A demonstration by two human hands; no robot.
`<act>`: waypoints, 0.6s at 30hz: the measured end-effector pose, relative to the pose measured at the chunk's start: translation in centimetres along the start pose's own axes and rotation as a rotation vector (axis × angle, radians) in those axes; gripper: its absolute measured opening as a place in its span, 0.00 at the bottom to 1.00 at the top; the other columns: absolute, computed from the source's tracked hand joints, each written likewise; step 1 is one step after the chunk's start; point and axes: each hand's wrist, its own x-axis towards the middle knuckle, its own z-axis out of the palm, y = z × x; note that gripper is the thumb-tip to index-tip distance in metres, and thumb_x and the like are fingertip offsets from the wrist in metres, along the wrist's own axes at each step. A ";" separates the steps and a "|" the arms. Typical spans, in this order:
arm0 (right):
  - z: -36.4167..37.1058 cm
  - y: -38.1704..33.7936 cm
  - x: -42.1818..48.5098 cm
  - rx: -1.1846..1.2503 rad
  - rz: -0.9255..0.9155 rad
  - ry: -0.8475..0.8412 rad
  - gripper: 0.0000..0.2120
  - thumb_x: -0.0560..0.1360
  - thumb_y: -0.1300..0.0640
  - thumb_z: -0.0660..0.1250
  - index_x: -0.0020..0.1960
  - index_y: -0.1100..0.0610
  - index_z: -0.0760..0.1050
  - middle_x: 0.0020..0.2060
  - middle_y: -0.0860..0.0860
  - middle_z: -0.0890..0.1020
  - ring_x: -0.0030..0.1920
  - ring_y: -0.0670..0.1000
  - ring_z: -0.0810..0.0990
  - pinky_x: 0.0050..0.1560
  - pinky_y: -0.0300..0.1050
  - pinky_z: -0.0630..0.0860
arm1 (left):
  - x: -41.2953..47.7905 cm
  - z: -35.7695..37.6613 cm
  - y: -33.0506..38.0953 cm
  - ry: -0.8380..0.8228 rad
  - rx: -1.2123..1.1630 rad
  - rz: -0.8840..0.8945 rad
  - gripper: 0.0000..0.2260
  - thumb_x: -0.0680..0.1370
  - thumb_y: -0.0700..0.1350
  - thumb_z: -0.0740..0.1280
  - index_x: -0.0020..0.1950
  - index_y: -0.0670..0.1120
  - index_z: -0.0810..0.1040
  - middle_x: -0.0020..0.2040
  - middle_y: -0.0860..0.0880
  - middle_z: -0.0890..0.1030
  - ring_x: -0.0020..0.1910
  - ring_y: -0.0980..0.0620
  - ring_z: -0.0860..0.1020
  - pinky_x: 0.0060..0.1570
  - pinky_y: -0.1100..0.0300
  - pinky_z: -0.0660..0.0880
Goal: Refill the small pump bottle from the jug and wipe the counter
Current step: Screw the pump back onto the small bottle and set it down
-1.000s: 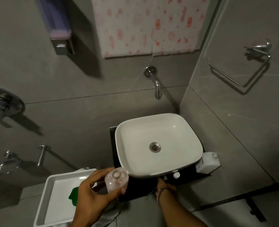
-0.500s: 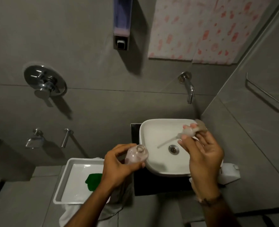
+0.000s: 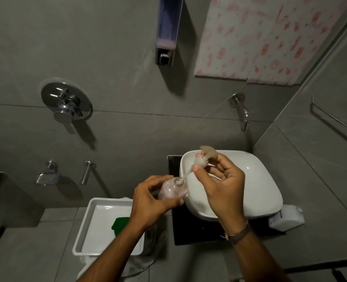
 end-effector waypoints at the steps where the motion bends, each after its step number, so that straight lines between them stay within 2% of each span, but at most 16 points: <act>1: 0.3 0.6 -0.1 -0.010 0.021 -0.027 0.21 0.72 0.70 0.75 0.54 0.45 0.83 0.48 0.39 0.88 0.51 0.43 0.87 0.46 0.33 0.82 | 0.0 -0.1 0.1 -0.001 -0.003 0.003 0.29 0.60 0.53 0.88 0.60 0.59 0.86 0.58 0.58 0.86 0.58 0.55 0.85 0.50 0.63 0.83; 3: 0.7 2.0 -0.5 -0.072 0.068 -0.105 0.20 0.71 0.68 0.76 0.53 0.44 0.84 0.49 0.41 0.88 0.52 0.45 0.87 0.49 0.40 0.84 | 0.1 -0.3 0.2 0.000 -0.012 0.004 0.29 0.61 0.52 0.88 0.60 0.58 0.86 0.57 0.57 0.86 0.58 0.54 0.85 0.51 0.61 0.84; 7: 1.3 3.6 -1.1 -0.218 0.083 -0.242 0.22 0.71 0.61 0.78 0.53 0.35 0.82 0.51 0.35 0.86 0.55 0.40 0.84 0.48 0.29 0.79 | 0.4 -0.5 0.3 0.005 -0.004 -0.002 0.28 0.62 0.50 0.88 0.61 0.57 0.86 0.57 0.56 0.86 0.57 0.53 0.85 0.52 0.57 0.85; 10: 1.1 4.3 -0.8 -0.293 0.072 -0.244 0.20 0.69 0.56 0.79 0.53 0.33 0.81 0.50 0.33 0.85 0.54 0.38 0.84 0.47 0.26 0.78 | 0.5 -0.6 0.2 0.005 -0.003 -0.021 0.28 0.62 0.50 0.88 0.60 0.57 0.86 0.57 0.57 0.86 0.57 0.53 0.85 0.52 0.54 0.86; 14: 1.1 4.7 -0.4 -0.484 0.065 -0.169 0.15 0.62 0.40 0.80 0.46 0.34 0.80 0.44 0.29 0.84 0.50 0.37 0.83 0.44 0.24 0.76 | 0.6 -0.4 0.4 -0.008 0.010 -0.038 0.28 0.61 0.49 0.87 0.60 0.56 0.86 0.56 0.56 0.86 0.57 0.53 0.85 0.53 0.50 0.86; 16: 0.7 4.5 -0.2 -0.482 0.069 -0.207 0.22 0.61 0.39 0.81 0.52 0.36 0.78 0.49 0.30 0.83 0.55 0.38 0.81 0.50 0.25 0.75 | 0.7 -0.3 0.5 -0.018 0.003 -0.038 0.27 0.62 0.47 0.87 0.60 0.55 0.86 0.57 0.55 0.86 0.57 0.52 0.85 0.54 0.50 0.86; 18: -0.2 4.6 0.3 -0.351 0.117 -0.330 0.31 0.64 0.46 0.82 0.64 0.37 0.74 0.59 0.31 0.81 0.63 0.38 0.79 0.59 0.31 0.76 | 0.9 -0.1 0.7 -0.023 -0.005 -0.039 0.27 0.63 0.46 0.87 0.60 0.54 0.86 0.57 0.55 0.86 0.58 0.52 0.85 0.55 0.51 0.85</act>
